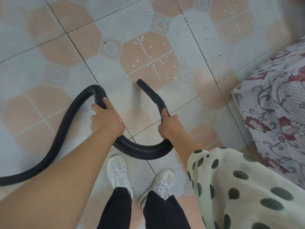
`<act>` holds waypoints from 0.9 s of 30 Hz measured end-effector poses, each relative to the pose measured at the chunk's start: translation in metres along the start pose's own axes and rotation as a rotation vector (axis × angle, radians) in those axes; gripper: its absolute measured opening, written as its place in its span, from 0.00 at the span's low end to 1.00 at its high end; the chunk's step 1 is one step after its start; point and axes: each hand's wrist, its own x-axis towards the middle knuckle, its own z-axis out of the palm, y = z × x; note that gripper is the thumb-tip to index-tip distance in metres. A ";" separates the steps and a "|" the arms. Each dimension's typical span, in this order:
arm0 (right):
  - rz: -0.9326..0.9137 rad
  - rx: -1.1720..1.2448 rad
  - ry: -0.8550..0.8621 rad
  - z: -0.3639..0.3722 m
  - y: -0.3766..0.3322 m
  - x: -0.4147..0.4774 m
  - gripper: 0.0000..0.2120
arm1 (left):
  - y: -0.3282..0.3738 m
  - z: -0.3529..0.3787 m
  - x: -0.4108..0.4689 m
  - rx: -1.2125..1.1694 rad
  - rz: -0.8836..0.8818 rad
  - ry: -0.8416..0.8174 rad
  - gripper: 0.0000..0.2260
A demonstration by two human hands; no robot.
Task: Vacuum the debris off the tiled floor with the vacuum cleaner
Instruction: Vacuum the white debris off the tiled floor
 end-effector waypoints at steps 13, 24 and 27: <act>0.075 0.029 0.060 -0.028 -0.038 0.021 0.36 | -0.010 -0.035 0.018 -0.026 -0.018 0.022 0.43; 0.165 0.135 0.076 -0.038 -0.005 0.020 0.36 | 0.020 -0.030 0.019 -0.019 -0.026 0.006 0.42; 0.189 0.145 0.085 -0.045 0.010 0.024 0.36 | 0.037 -0.023 0.016 -0.028 -0.016 -0.006 0.41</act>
